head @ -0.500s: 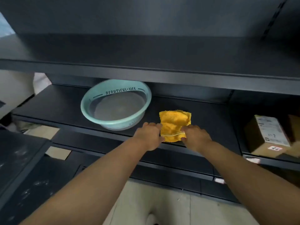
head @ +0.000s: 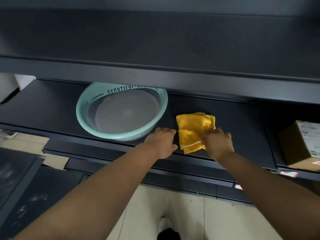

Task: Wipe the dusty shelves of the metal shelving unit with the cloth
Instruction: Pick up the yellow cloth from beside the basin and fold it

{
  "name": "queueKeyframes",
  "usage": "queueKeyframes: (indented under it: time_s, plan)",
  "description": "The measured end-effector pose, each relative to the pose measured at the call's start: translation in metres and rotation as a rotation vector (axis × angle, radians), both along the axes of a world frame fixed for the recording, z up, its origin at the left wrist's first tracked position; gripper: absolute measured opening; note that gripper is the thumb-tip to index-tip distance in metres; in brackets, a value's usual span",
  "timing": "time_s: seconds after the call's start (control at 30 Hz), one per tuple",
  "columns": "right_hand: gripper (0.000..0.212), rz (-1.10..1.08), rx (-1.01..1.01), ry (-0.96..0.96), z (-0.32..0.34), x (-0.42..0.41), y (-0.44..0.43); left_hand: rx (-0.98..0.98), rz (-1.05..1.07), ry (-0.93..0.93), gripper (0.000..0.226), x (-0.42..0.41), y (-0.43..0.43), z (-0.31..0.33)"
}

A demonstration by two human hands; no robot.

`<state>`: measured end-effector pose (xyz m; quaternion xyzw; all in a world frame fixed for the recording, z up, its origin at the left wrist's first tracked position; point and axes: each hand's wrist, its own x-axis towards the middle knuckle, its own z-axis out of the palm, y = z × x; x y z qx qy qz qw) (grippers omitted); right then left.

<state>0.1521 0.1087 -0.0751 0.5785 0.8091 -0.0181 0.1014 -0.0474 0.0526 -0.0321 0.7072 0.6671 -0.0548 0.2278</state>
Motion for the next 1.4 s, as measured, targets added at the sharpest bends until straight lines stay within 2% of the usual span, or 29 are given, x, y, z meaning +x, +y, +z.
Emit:
queueKeyframes:
  time_s: [0.1, 0.23, 0.33, 0.4, 0.43, 0.5, 0.57, 0.63, 0.73, 0.83, 1.03, 1.2, 1.4]
  plan:
    - [0.021, 0.039, 0.075, 0.122, 0.016, -0.001, 0.003, 0.002, 0.019, -0.017, 0.062, 0.000, 0.003, 0.001]
    - [0.025, 0.076, 0.184, 0.436, 0.051, -0.008, -0.006, -0.010, 0.103, -0.124, 0.072, 0.014, 0.000, 0.007]
    - [0.020, 0.130, 0.156, 0.695, 0.073, -0.008, -0.024, -0.024, 0.178, -0.208, 0.090, 0.029, -0.011, 0.009]
    - [0.016, 0.200, 0.134, 0.830, 0.087, -0.005, -0.037, -0.005, 0.254, -0.265, 0.093, 0.042, -0.022, 0.013]
    - [0.014, 0.234, 0.126, 0.897, 0.094, -0.003, -0.043, 0.017, 0.298, -0.310, 0.088, 0.048, -0.027, 0.015]
    - [0.011, 0.316, 0.105, 0.984, 0.108, 0.005, -0.057, 0.088, 0.371, -0.407, 0.057, 0.061, -0.041, 0.021]
    - [0.010, 0.375, 0.080, 0.984, 0.116, 0.010, -0.065, 0.195, 0.416, -0.410, 0.024, 0.064, -0.053, 0.025]
    - [0.010, 0.433, 0.054, 0.928, 0.122, 0.022, -0.076, 0.281, 0.456, -0.367, 0.013, 0.069, -0.074, 0.032]
    - [0.012, 0.469, 0.041, 0.825, 0.121, 0.033, -0.090, 0.251, 0.432, -0.271, 0.022, 0.075, -0.108, 0.048]
    - [0.015, 0.519, 0.030, 0.812, 0.127, 0.032, -0.106, 0.258, 0.471, -0.203, 0.014, 0.077, -0.148, 0.059]
    - [0.018, 0.726, -0.012, 0.740, 0.147, -0.005, -0.150, 0.202, 0.869, -0.324, 0.021, 0.053, -0.237, 0.086]
    - [0.018, 0.880, -0.151, 0.726, 0.150, -0.051, -0.196, 0.375, 1.143, -0.345, 0.027, 0.022, -0.310, 0.117]
    - [0.034, 1.081, -0.195, 0.636, 0.161, -0.118, -0.244, 0.572, 1.244, -0.080, 0.041, -0.024, -0.380, 0.141]
